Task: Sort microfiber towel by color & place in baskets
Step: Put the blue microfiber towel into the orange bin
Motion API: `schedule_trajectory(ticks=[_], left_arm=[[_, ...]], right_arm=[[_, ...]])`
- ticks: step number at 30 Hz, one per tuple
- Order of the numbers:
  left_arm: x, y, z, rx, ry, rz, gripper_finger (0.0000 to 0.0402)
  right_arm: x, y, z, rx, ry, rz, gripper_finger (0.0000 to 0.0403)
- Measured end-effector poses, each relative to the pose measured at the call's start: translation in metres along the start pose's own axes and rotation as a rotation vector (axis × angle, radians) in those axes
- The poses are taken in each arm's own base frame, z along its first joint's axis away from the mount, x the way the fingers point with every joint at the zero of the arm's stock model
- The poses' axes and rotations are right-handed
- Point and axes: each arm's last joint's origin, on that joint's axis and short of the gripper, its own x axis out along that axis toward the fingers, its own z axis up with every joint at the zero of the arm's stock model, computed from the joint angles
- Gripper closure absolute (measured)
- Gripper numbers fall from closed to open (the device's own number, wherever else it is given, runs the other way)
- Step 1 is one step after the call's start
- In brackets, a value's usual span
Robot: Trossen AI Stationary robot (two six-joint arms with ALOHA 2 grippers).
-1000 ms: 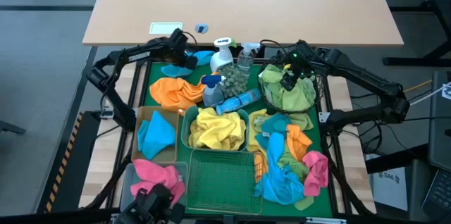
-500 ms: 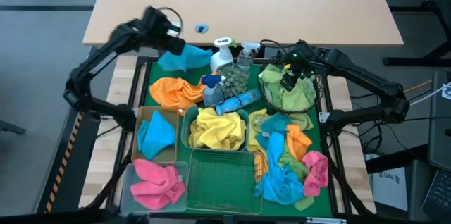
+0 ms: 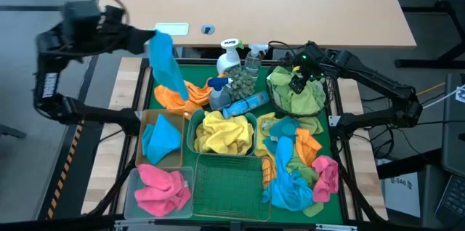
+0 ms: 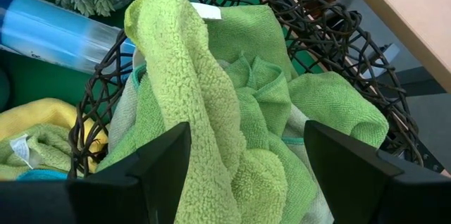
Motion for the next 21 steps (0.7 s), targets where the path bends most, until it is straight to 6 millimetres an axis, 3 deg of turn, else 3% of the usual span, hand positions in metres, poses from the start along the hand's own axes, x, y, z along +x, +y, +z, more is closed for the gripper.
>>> schedule_trajectory(ticks=[6,11,15,21], left_arm=[[-0.04,-0.005,-0.007,-0.046,0.118,-0.261,0.0401],[-0.06,0.002,-0.024,-0.092,0.313,-0.357,0.0401],[-0.065,0.008,-0.034,-0.114,0.41,-0.32,0.0401],[-0.056,0.011,-0.04,-0.116,0.438,-0.286,0.0401]], right_arm=[[0.0,0.0,0.0,0.0,0.0,0.0,0.0127],[0.0,0.0,0.0,0.0,0.0,0.0,0.0127],[0.0,0.0,0.0,0.0,0.0,0.0,0.0127],[0.0,0.0,0.0,0.0,0.0,0.0,0.0127]])
